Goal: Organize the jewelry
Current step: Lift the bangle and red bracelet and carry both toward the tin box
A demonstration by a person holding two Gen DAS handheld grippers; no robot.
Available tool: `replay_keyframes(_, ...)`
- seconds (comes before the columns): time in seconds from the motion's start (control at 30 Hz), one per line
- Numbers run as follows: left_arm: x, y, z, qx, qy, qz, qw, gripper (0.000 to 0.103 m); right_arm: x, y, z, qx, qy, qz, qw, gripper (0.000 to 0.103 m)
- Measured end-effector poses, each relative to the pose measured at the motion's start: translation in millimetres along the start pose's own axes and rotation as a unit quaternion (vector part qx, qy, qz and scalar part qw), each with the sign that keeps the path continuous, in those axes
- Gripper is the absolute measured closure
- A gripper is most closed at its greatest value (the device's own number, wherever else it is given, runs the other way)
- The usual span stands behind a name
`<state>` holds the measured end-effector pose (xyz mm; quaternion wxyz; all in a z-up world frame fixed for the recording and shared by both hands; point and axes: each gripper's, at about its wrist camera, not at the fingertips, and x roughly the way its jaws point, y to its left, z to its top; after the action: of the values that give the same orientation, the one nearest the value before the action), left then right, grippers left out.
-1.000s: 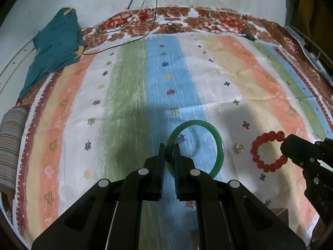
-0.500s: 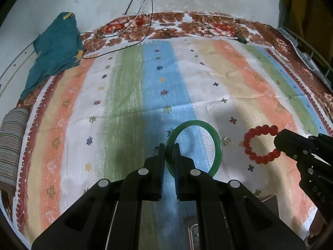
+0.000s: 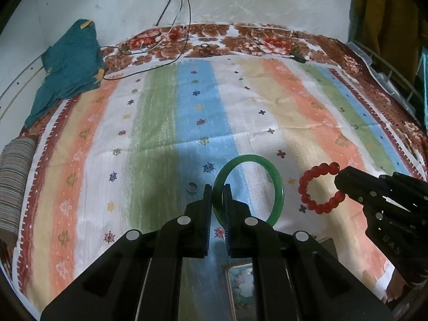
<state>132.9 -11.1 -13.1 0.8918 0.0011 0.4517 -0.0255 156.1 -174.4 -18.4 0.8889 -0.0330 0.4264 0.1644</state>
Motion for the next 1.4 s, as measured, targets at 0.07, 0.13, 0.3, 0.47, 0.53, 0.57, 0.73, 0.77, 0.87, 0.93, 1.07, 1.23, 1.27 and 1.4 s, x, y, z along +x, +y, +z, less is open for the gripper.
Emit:
replay_keyframes(0.07, -2.3, -0.5, -2.9, -0.003, 0.001, 0.0, 1.0, 0.095, -3.0, 0.4, -1.4, 0.0, -0.002, -0.001, 1.0, 0.089)
replay_keyframes(0.13, -5.0, -2.1, -5.0, -0.002, 0.001, -0.002, 1.0, 0.095, -6.8, 1.0, -2.3, 0.001, -0.006, -0.002, 1.0, 0.089)
replay_keyframes(0.3, -17.8, -5.5, -10.3, -0.003, -0.008, -0.009, 0.9999, 0.095, -18.9, 3.3, -5.6, -0.002, -0.016, 0.0, 1.0, 0.089)
replay_keyframes(0.47, -30.2, -7.9, -17.8, -0.003, -0.015, -0.017, 0.9997, 0.095, -29.5, 7.6, -10.0, -0.006, -0.022, 0.003, 1.0, 0.089)
replay_keyframes(0.53, -33.0, -6.9, -20.4, -0.005, -0.015, -0.017, 0.9997, 0.095, -33.1, 9.2, -12.8, -0.008, -0.024, 0.005, 1.0, 0.089)
replay_keyframes(0.57, -34.5, -5.9, -22.1, -0.006, -0.015, -0.018, 0.9997, 0.095, -34.7, 9.8, -14.2, -0.008, -0.024, 0.005, 1.0, 0.089)
replay_keyframes(0.73, -43.3, -4.1, -31.5, -0.01, -0.014, -0.023, 0.9996, 0.095, -44.5, 14.0, -23.6, -0.012, -0.026, 0.01, 1.0, 0.089)
replay_keyframes(0.77, -45.9, -5.1, -33.9, -0.009, -0.014, -0.025, 0.9996, 0.095, -47.0, 14.9, -24.9, -0.013, -0.028, 0.011, 0.999, 0.089)
replay_keyframes(0.87, -52.6, -8.5, -40.4, -0.005, -0.017, -0.028, 0.9995, 0.095, -52.9, 17.8, -27.9, -0.014, -0.031, 0.015, 0.999, 0.089)
replay_keyframes(0.93, -57.2, -10.9, -44.7, -0.002, -0.018, -0.03, 0.9994, 0.095, -56.0, 19.5, -30.7, -0.015, -0.032, 0.018, 0.999, 0.089)
replay_keyframes(1.07, -66.2, -13.2, -55.4, -0.001, -0.021, -0.034, 0.9992, 0.095, -61.1, 20.7, -42.9, -0.013, -0.028, 0.02, 0.999, 0.089)
replay_keyframes(1.23, -73.8, -16.1, -66.4, 0.003, -0.024, -0.032, 0.9992, 0.095, -68.7, 24.3, -51.1, -0.017, -0.028, 0.021, 0.999, 0.089)
replay_keyframes(1.27, -75.5, -16.8, -68.7, 0.004, -0.025, -0.032, 0.9992, 0.095, -70.8, 25.2, -52.4, -0.017, -0.029, 0.023, 0.999, 0.089)
replay_keyframes(1.4, -80.0, -18.8, -75.4, 0.007, -0.028, -0.033, 0.999, 0.095, -74.9, 27.8, -57.5, -0.021, -0.03, 0.026, 0.999, 0.089)
